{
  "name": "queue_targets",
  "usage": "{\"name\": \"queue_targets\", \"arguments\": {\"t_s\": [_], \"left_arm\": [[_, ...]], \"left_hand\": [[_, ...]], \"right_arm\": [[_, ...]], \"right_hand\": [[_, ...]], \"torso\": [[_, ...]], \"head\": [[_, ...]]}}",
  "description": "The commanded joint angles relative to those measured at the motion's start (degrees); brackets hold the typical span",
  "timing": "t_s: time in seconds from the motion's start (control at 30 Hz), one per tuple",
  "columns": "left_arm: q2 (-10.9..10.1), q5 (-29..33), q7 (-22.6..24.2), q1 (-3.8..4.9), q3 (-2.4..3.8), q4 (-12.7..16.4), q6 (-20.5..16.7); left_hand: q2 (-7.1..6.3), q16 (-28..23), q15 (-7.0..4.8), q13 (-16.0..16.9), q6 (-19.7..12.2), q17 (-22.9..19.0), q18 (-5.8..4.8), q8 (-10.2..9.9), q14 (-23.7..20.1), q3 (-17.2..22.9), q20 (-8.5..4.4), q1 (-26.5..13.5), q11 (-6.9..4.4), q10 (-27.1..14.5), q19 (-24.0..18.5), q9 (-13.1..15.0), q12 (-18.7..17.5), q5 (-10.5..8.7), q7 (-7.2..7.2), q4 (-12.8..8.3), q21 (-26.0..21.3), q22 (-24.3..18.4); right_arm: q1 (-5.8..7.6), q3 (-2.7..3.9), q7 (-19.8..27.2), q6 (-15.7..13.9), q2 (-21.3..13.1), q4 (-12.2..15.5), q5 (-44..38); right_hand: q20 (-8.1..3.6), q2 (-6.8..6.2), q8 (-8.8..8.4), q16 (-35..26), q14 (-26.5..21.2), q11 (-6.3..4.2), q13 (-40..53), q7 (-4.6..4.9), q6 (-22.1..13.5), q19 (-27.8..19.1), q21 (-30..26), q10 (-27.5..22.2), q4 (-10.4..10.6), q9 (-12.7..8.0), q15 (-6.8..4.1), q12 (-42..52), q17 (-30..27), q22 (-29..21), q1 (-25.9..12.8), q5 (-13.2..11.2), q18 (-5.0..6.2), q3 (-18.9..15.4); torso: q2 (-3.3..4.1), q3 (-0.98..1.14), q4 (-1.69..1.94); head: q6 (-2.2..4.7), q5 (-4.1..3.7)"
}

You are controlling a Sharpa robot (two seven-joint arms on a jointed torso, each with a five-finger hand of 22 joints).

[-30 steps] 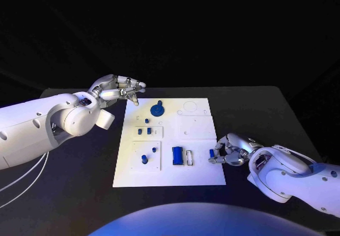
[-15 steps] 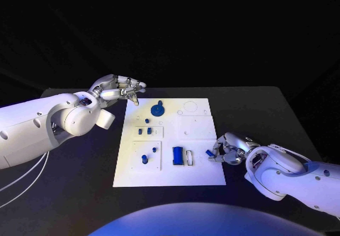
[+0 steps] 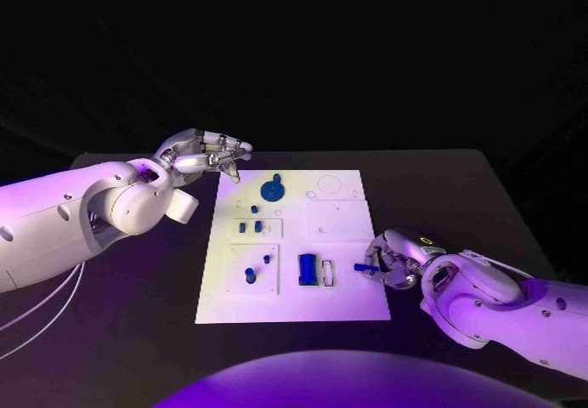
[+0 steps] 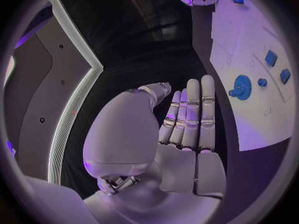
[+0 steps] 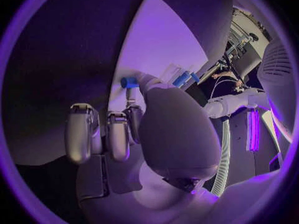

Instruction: Assemble the parts on the task board

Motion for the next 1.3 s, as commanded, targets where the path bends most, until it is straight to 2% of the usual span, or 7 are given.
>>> {"name": "queue_targets", "arguments": {"t_s": [0.03,0.3,0.77,0.83,0.97,1.1,1.3], "left_arm": [[0.1,0.3,0.2,0.02,0.03,0.1,0.8],[0.2,0.3,0.1,0.02,0.03,0.0,0.9],[0.2,0.1,0.1,0.02,0.03,0.2,1.0],[0.1,0.1,0.1,0.02,0.03,0.3,1.0],[0.1,0.1,0.1,0.02,0.03,0.4,1.0],[0.0,0.1,0.1,0.03,0.03,0.5,1.0],[-0.1,0.1,0.1,0.03,0.03,0.5,1.0]], "left_hand": [[0.19,0.2,0.22,-0.1,-0.3,0.1,0.87,0.2,-0.2,0.3,-0.04,0.0,0.03,-0.5,0.6,0.0,0.2,0.33,0.14,0.0,-0.2,-0.1],[0.25,0.1,0.20,-0.1,-0.4,0.1,0.88,0.2,-0.2,0.4,-0.07,0.1,0.02,-0.5,0.6,0.0,0.2,0.35,0.14,-0.1,-0.3,-0.1],[0.35,0.1,0.19,-0.1,-0.4,0.1,0.88,0.2,-0.2,0.5,-0.09,0.3,0.02,-0.5,0.6,0.0,0.3,0.37,0.14,-0.2,-0.2,-0.1],[0.35,0.1,0.19,-0.1,-0.4,0.1,0.88,0.2,-0.2,0.5,-0.09,0.3,0.02,-0.5,0.6,0.0,0.3,0.37,0.14,-0.2,-0.2,-0.1],[0.35,0.1,0.19,-0.1,-0.4,0.1,0.88,0.2,-0.2,0.5,-0.09,0.3,0.02,-0.5,0.6,0.0,0.3,0.37,0.14,-0.2,-0.2,-0.1],[0.35,0.1,0.19,-0.1,-0.4,0.1,0.88,0.2,-0.2,0.5,-0.09,0.3,0.02,-0.5,0.6,0.0,0.3,0.37,0.14,-0.2,-0.2,-0.1],[0.35,0.1,0.19,-0.1,-0.4,0.1,0.88,0.2,-0.2,0.5,-0.09,0.3,0.02,-0.5,0.6,0.0,0.3,0.37,0.14,-0.2,-0.2,-0.1]], "right_arm": [[-0.55,-0.46,-2.7,1.0,-0.3,0.6,-0.2],[0.70,-0.32,-2.4,-2.0,-0.7,3.7,3.5],[1.43,-0.27,-2.8,-5.1,2.2,3.9,13.6],[1.40,-0.27,-2.7,-5.1,2.9,3.7,14.4],[1.06,-0.27,-2.5,-4.9,4.3,3.1,15.9],[0.65,-0.27,-2.2,-5.0,5.4,2.6,16.8],[0.47,-0.26,-1.8,-5.1,6.5,2.3,17.4]], "right_hand": [[-0.13,-0.01,0.57,0.0,4.8,0.19,6.2,-0.13,-0.2,3.1,0.4,0.9,-7.7,0.7,0.35,0.0,9.0,12.2,-2.2,-0.3,0.03,8.1],[-0.31,0.69,1.11,0.3,5.0,-0.09,6.6,-0.48,-0.8,3.4,1.5,1.3,-9.1,1.8,0.12,0.6,9.7,12.5,-5.5,-0.4,-0.18,10.1],[-0.44,1.10,1.52,0.8,5.2,-0.17,8.0,-0.57,-1.0,3.8,3.1,2.3,-9.4,2.7,0.04,2.8,10.7,12.9,-10.1,-0.6,-0.47,11.1],[-0.44,1.12,1.51,0.9,5.2,-0.16,8.1,-0.55,-1.0,3.8,3.2,2.3,-9.2,2.8,0.05,2.9,10.7,12.9,-11.0,-0.6,-0.48,11.2],[-0.43,0.99,1.46,0.9,5.2,-0.12,8.2,-0.52,-0.8,3.9,3.3,2.4,-8.4,2.9,0.08,3.0,10.8,12.9,-13.4,-0.6,-0.50,10.9],[-0.39,0.68,1.39,1.0,5.3,-0.04,8.3,-0.44,-0.3,3.9,3.6,2.4,-6.7,2.9,0.14,3.1,11.0,13.0,-16.9,-0.8,-0.55,8.9],[-0.37,0.60,1.21,1.1,5.3,-0.02,8.4,-0.42,-0.1,4.0,3.8,2.5,-5.7,2.9,0.15,3.1,11.1,13.0,-18.7,-0.8,-0.58,7.5]], "torso": [[-0.01,0.01,-0.01],[0.01,-0.02,0.00],[0.06,-0.12,0.08],[0.05,-0.06,0.05],[0.07,-0.06,0.05],[0.12,0.00,0.08],[0.04,0.01,0.03]], "head": [[0.01,-0.03],[0.01,-0.25],[0.01,-0.14],[0.01,-0.03],[0.01,0.00],[0.01,0.19],[0.01,0.36]]}}
